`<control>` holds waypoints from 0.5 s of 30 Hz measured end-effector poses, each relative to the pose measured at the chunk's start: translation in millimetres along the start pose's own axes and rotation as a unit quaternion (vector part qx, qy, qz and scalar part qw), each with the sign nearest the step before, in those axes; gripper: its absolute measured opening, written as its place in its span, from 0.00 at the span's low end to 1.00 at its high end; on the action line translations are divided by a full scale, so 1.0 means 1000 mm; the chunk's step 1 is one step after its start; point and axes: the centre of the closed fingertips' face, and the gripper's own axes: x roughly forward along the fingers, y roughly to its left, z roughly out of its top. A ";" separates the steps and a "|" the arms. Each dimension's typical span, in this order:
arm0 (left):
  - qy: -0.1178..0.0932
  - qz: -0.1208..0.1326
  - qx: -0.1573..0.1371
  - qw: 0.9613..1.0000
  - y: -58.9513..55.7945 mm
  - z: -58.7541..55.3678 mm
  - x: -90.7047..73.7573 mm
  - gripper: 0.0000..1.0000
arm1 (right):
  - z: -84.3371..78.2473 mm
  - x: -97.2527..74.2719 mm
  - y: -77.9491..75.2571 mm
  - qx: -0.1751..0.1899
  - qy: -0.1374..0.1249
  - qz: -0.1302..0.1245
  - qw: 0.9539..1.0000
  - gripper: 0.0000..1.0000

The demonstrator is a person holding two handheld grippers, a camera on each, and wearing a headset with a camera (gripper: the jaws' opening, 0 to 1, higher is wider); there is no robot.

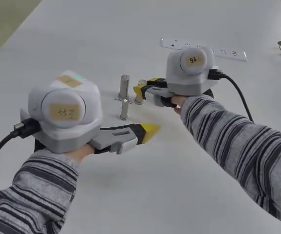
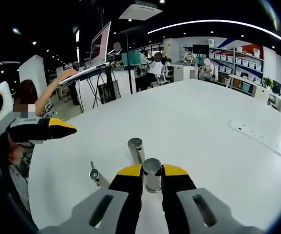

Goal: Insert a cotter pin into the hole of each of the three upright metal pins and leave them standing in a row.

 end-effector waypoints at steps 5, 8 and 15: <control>0.003 -0.002 -0.001 1.000 0.000 -0.001 -0.001 0.99 | -0.001 -0.003 0.002 -0.001 0.008 0.000 1.000 0.08; 0.009 -0.002 -0.003 1.000 0.000 -0.004 -0.001 0.99 | -0.002 -0.009 0.006 -0.011 0.010 -0.001 1.000 0.08; 0.009 -0.012 -0.006 1.000 -0.005 -0.003 0.000 0.98 | -0.009 -0.025 0.010 -0.026 0.012 -0.003 1.000 0.08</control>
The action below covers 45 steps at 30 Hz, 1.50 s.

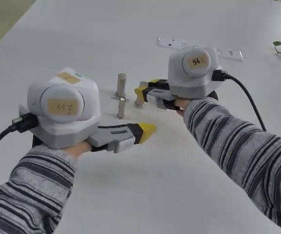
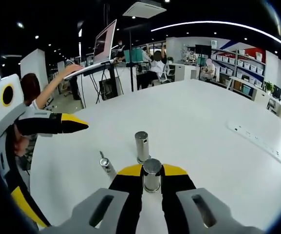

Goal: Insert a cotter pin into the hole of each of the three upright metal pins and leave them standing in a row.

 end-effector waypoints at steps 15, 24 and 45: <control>0.014 -0.009 0.004 1.000 -0.005 -0.005 0.003 0.97 | -0.024 -0.029 0.009 -0.001 0.015 -0.001 1.000 0.08; 0.009 -0.014 0.003 1.000 -0.009 -0.004 0.004 0.96 | -0.037 -0.038 0.000 -0.002 0.021 -0.003 1.000 0.08; 0.010 -0.016 0.005 1.000 -0.011 -0.003 0.005 0.97 | -0.046 -0.048 0.012 -0.012 0.023 -0.002 1.000 0.09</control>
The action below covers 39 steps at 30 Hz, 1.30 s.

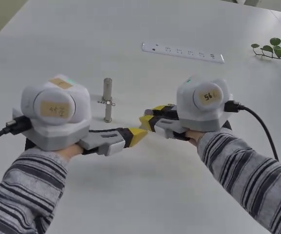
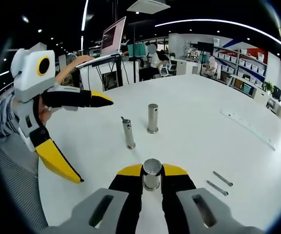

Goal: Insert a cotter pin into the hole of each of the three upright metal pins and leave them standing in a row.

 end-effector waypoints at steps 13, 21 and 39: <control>0.000 -0.002 0.002 1.000 -0.001 -0.001 0.001 0.97 | 0.016 -0.011 0.002 0.014 -0.034 -0.004 0.999 0.17; -0.002 -0.002 0.000 1.000 -0.001 0.000 0.001 0.98 | 0.011 -0.030 -0.003 0.024 -0.033 -0.008 0.999 0.21; -0.004 -0.008 -0.002 1.000 -0.005 0.001 0.003 0.99 | -0.022 -0.054 -0.052 -0.006 0.030 -0.011 0.999 0.19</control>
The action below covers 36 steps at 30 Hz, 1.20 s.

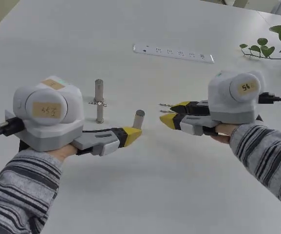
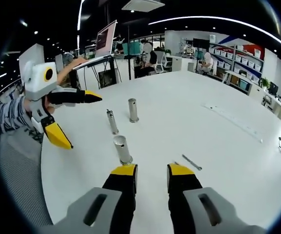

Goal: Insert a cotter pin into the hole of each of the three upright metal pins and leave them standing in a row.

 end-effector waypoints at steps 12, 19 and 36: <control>0.003 -0.009 0.005 1.000 -0.005 -0.003 0.002 0.98 | -0.016 0.005 -0.031 -0.059 0.066 0.004 0.996 0.20; 0.004 -0.009 0.009 1.000 -0.004 -0.003 0.002 0.98 | -0.024 0.017 -0.037 -0.103 0.098 0.024 0.990 0.19; 0.008 -0.024 0.004 1.000 -0.010 -0.005 0.002 0.97 | -0.036 0.042 -0.059 -0.096 0.141 0.049 0.984 0.14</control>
